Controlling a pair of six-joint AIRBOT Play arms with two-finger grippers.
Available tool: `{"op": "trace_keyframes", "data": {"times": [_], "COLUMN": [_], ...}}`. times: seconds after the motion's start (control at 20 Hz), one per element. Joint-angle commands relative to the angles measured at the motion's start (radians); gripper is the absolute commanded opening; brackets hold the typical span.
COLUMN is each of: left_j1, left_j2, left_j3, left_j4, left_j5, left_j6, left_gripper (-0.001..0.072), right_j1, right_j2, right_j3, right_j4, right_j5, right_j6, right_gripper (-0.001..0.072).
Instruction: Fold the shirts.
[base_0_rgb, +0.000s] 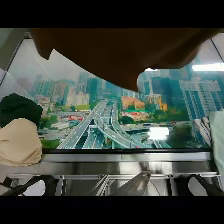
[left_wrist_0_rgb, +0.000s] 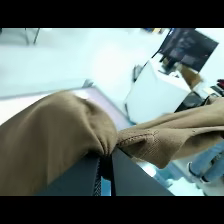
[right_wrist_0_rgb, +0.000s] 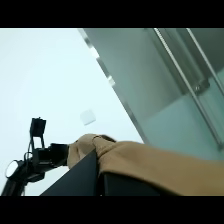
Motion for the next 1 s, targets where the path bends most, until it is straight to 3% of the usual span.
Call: {"op": "trace_keyframes", "data": {"times": [0.0,0.1,0.2,0.45,0.6,0.75,0.8,0.85,0.9,0.95], "left_j1": [0.022,0.021,-0.005,-0.151,-0.166,-0.112,-0.080,-0.046,-0.010,0.026], "left_j2": [0.157,0.220,0.245,0.098,-0.058,-0.228,-0.284,-0.340,-0.390,-0.431], "left_j3": [-0.070,-0.112,-0.182,-0.412,-0.523,-0.571,-0.564,-0.542,-0.510,-0.477], "left_j4": [-0.146,-0.134,-0.051,0.107,0.149,0.150,0.150,0.148,0.149,0.149], "left_j5": [0.033,0.074,0.086,0.051,0.050,0.082,0.092,0.090,0.087,0.071], "left_j6": [0.145,0.208,0.210,0.198,0.196,0.198,0.202,0.201,0.200,0.184], "left_gripper": [0.0025,0.0025,0.0026,0.0026,0.0026,0.0023,0.0030,0.0234,0.0508,0.0720], "right_j1": [-0.018,-0.004,0.068,0.382,0.468,0.469,0.460,0.449,0.427,0.399], "right_j2": [0.124,0.152,0.128,-0.153,-0.420,-0.663,-0.727,-0.768,-0.793,-0.793], "right_j3": [0.021,0.021,0.021,0.020,0.020,0.037,0.066,0.099,0.131,0.142], "right_j4": [0.014,-0.091,-0.264,-0.583,-0.653,-0.604,-0.584,-0.570,-0.566,-0.571], "right_j5": [-0.072,-0.152,-0.211,-0.233,-0.271,-0.332,-0.331,-0.315,-0.283,-0.253], "right_j6": [-0.116,-0.127,-0.122,-0.095,-0.022,-0.022,-0.022,-0.021,-0.011,0.007], "right_gripper": [0.0019,0.0019,0.0020,0.0020,0.0019,0.0022,0.0168,0.0405,0.0467,0.0467]}}
